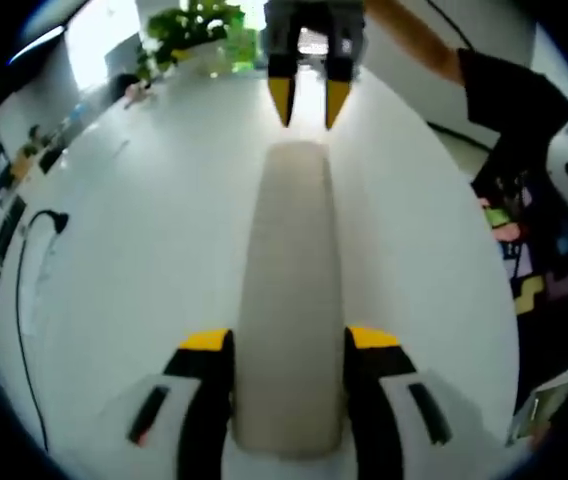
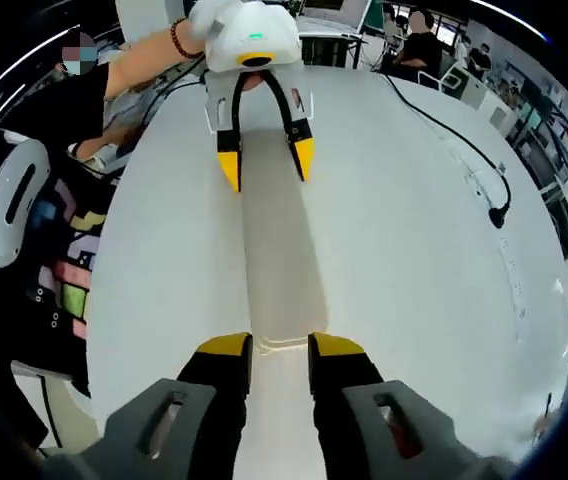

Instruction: Arrange the utensils inside the cutlery case until each visible utensil rests in its matching compartment.

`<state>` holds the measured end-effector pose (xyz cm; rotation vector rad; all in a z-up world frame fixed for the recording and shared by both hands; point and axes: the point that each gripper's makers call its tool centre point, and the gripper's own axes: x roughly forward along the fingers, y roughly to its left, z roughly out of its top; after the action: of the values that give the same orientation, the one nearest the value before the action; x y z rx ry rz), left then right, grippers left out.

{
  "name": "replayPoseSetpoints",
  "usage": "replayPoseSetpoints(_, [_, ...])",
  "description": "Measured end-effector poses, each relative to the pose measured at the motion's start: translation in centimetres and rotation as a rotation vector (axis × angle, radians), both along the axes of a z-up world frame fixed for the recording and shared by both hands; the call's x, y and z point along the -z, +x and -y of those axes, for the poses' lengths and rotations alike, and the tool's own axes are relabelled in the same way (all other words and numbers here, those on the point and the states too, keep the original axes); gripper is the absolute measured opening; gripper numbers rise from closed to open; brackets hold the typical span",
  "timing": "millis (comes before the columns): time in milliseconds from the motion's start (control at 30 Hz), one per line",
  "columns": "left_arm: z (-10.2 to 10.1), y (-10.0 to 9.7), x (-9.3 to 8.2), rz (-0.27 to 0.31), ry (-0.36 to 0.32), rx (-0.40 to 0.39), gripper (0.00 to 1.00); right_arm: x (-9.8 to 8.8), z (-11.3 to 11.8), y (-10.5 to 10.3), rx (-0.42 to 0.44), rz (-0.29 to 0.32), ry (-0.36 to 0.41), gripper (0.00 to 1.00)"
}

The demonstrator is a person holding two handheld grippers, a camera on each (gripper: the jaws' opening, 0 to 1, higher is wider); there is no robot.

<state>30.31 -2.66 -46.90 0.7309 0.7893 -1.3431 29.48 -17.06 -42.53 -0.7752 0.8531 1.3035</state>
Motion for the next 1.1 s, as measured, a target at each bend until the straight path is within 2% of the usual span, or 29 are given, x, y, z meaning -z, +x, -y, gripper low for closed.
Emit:
replayPoseSetpoints(100, [0.0,0.0,0.0,0.001,-0.007,0.003,0.46,0.2,-0.5,-1.0,-0.012,-0.031,0.075,0.37])
replayPoseSetpoints(200, [0.0,0.0,0.0,0.006,-0.017,0.009,0.46,0.2,-1.3,-0.4,-0.029,0.055,0.171,0.54])
replayPoseSetpoints(300, [0.1,0.0,0.0,0.011,-0.029,0.013,0.46,0.4,-1.5,-0.1,0.023,0.042,0.281,0.59])
replayPoseSetpoints(367, [0.1,0.0,-0.1,0.015,-0.036,0.016,0.46,0.8,-1.3,0.1,0.025,0.065,0.33,0.63])
replayPoseSetpoints(433, [0.1,0.0,-0.1,0.018,-0.044,0.019,0.46,1.0,-1.2,0.3,0.028,0.099,0.369,0.64])
replayPoseSetpoints(467, [0.0,0.0,-0.1,0.02,-0.05,0.021,0.46,1.2,-1.0,0.1,0.045,0.092,0.407,0.64])
replayPoseSetpoints(567, [0.0,0.0,-0.2,0.031,-0.07,0.016,0.46,1.2,-0.9,-0.1,0.051,0.091,0.461,0.63])
replayPoseSetpoints(633, [0.6,0.1,-0.7,0.061,-0.146,0.041,0.47,1.5,-0.6,-0.2,0.062,0.085,0.465,0.63])
replayPoseSetpoints(700, [0.0,0.6,-0.9,0.075,-0.159,0.011,0.53,1.7,-0.4,-0.2,0.07,0.085,0.469,0.63])
replayPoseSetpoints(733, [0.0,0.8,-1.3,0.084,-0.191,-0.006,0.57,1.7,-0.4,-0.2,0.074,0.086,0.475,0.63])
replayPoseSetpoints(833, [-0.7,0.6,-2.4,0.08,-0.265,-0.025,0.57,1.9,-0.3,0.1,0.097,0.085,0.493,0.62])
replayPoseSetpoints(1100, [-3.8,-0.3,-2.4,0.114,-0.326,-0.074,0.55,2.4,-0.1,0.2,0.148,0.068,0.538,0.59])
